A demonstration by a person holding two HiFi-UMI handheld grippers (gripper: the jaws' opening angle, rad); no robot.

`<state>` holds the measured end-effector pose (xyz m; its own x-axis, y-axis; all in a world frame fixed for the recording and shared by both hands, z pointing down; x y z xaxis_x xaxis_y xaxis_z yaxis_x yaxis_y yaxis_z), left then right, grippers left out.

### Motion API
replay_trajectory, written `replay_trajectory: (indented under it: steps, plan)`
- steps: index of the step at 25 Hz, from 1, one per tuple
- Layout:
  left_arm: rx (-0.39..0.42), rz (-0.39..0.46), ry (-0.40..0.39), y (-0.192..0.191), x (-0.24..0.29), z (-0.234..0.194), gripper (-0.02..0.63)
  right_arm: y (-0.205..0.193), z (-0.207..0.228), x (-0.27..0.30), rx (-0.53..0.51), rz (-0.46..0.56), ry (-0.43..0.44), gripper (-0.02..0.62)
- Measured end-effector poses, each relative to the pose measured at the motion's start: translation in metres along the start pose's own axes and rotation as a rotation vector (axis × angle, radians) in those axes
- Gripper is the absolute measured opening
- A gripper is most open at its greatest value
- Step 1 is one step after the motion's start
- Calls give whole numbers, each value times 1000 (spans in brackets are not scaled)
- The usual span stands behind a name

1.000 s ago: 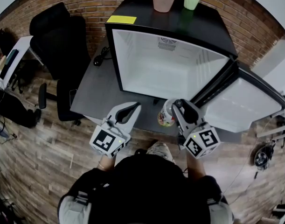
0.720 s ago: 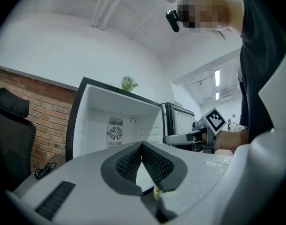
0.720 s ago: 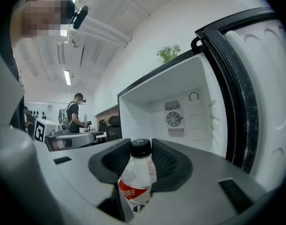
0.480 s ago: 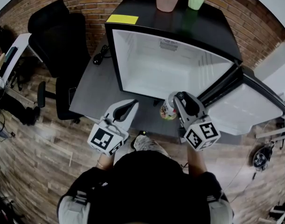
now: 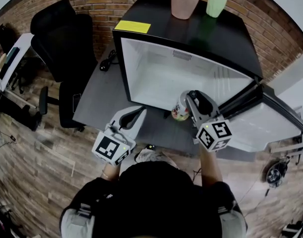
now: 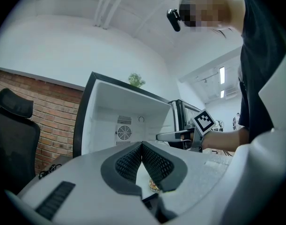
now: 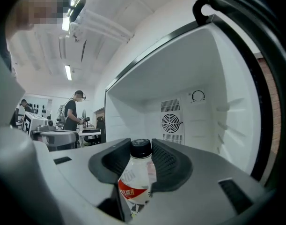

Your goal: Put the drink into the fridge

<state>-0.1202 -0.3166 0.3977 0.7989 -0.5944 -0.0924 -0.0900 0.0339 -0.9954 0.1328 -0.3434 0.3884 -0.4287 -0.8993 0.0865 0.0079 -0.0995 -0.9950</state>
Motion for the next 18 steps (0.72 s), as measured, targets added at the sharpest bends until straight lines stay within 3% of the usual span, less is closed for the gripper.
replay_trajectory:
  steps: [18]
  plan:
    - [-40,-98,56,-12,-3,-22,-3,-12,41,70,-10,-77,-14,136]
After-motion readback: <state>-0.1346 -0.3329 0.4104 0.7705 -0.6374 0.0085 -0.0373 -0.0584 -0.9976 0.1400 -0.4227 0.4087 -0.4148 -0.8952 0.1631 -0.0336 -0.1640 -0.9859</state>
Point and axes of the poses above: the fingertips, and each gripper's own axes: x forward along the fingers, z to its right, y out of its top, the point moved 7 cm from there along -x, backward along the fingers
